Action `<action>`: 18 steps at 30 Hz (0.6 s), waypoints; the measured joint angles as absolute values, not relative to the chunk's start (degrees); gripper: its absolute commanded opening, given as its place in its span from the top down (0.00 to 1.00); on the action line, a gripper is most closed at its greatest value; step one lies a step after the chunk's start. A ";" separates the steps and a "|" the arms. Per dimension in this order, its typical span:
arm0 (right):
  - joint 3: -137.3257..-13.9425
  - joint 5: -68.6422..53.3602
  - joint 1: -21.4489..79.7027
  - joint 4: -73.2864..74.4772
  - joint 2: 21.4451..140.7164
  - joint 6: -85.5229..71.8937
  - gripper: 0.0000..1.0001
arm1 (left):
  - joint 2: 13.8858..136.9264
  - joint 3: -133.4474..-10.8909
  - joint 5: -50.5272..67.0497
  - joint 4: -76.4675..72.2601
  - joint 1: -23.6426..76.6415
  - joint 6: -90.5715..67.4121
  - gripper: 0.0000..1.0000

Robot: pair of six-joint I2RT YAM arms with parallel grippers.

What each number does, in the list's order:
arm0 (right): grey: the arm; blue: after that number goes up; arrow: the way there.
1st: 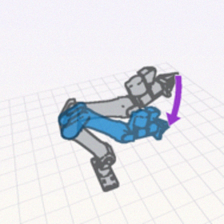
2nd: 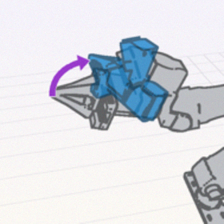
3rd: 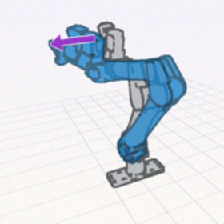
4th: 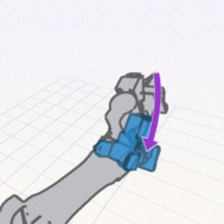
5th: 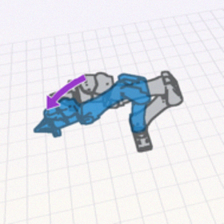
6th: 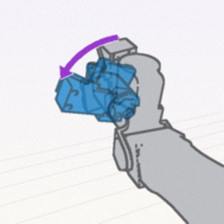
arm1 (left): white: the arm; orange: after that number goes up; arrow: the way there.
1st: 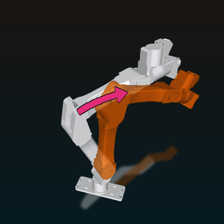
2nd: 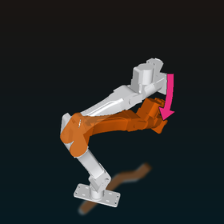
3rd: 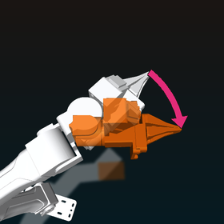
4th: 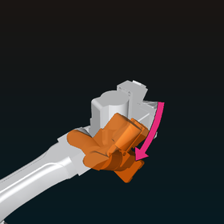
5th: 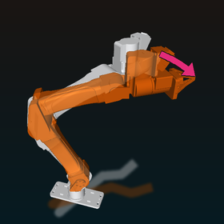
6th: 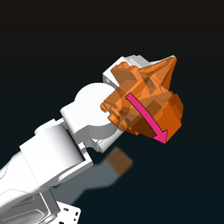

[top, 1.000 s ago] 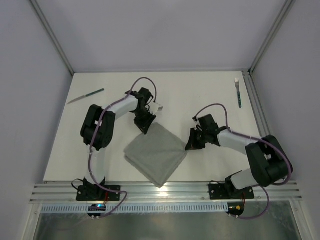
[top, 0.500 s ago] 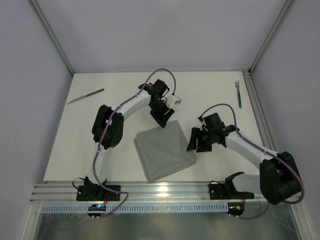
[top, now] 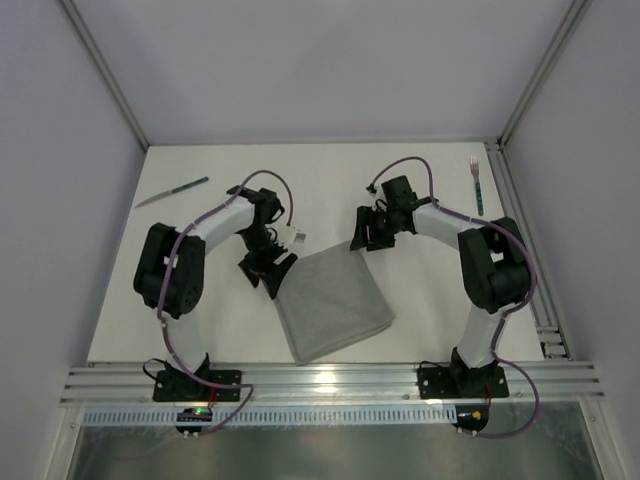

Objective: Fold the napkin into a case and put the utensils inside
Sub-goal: Rotate the lower triangle-folded napkin at the center of the board.

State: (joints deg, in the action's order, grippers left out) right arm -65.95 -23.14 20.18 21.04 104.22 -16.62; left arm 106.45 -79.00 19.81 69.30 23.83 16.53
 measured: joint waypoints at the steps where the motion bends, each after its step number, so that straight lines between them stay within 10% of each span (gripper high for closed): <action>1: -66.41 -23.49 20.18 20.47 105.49 -16.62 0.40 | 106.96 -77.60 20.21 69.36 24.16 16.45 0.26; 18: -62.61 -26.81 20.08 10.22 108.18 -18.28 0.69 | 116.46 -80.75 24.86 61.65 23.66 10.00 0.44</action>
State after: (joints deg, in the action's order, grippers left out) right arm -62.61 -26.81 20.08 10.22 108.18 -18.28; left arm 116.46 -80.75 24.86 61.65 23.66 10.00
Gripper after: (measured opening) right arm 0.348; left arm 0.590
